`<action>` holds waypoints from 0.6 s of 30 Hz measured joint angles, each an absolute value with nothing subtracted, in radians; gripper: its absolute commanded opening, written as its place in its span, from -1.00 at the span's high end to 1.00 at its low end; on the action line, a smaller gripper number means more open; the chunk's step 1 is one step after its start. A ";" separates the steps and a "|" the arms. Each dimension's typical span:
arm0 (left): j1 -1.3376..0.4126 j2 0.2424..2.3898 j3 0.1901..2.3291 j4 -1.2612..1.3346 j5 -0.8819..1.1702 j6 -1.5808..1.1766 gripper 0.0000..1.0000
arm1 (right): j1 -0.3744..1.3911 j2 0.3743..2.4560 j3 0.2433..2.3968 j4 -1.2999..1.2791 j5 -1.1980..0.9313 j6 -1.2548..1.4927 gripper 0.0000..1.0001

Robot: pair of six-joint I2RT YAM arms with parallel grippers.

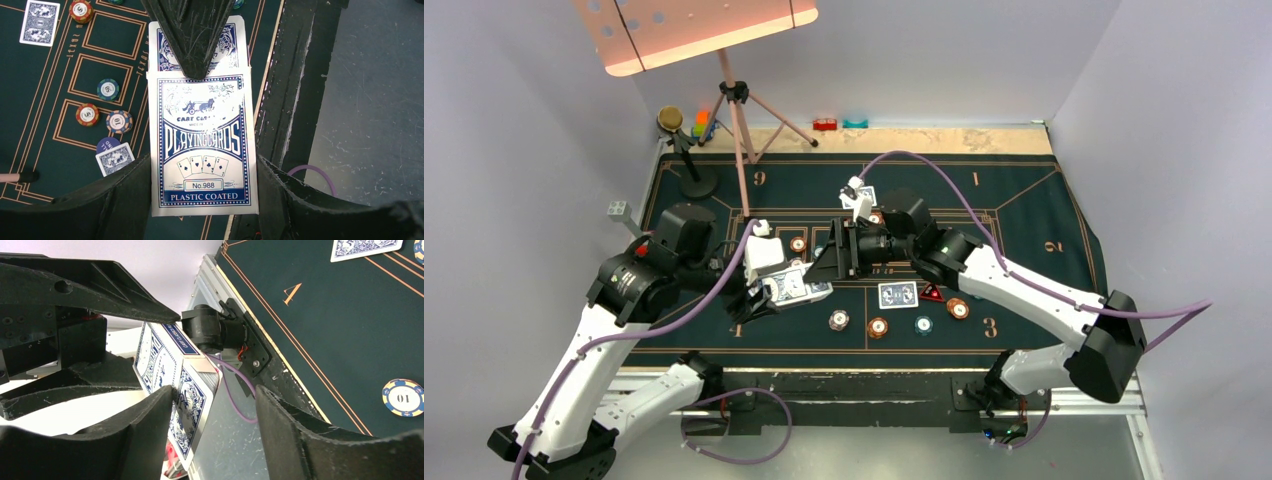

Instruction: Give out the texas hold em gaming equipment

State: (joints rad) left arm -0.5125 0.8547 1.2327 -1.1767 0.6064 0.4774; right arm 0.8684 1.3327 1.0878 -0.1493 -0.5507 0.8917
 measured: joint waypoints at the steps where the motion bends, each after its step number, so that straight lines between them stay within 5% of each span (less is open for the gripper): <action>1: -0.513 0.855 1.233 -1.177 0.606 0.477 1.00 | 0.868 1.332 1.087 -0.149 -0.551 0.894 -0.16; 18: -0.513 0.853 1.234 -1.188 0.606 0.471 1.00 | 0.810 1.248 1.039 -0.175 -0.550 0.897 0.22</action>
State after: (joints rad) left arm -0.5125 0.8532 1.2339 -1.1877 0.6064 0.4709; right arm 0.8101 1.2484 1.0389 -0.1749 -0.5503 0.8967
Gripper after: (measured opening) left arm 0.708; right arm 0.420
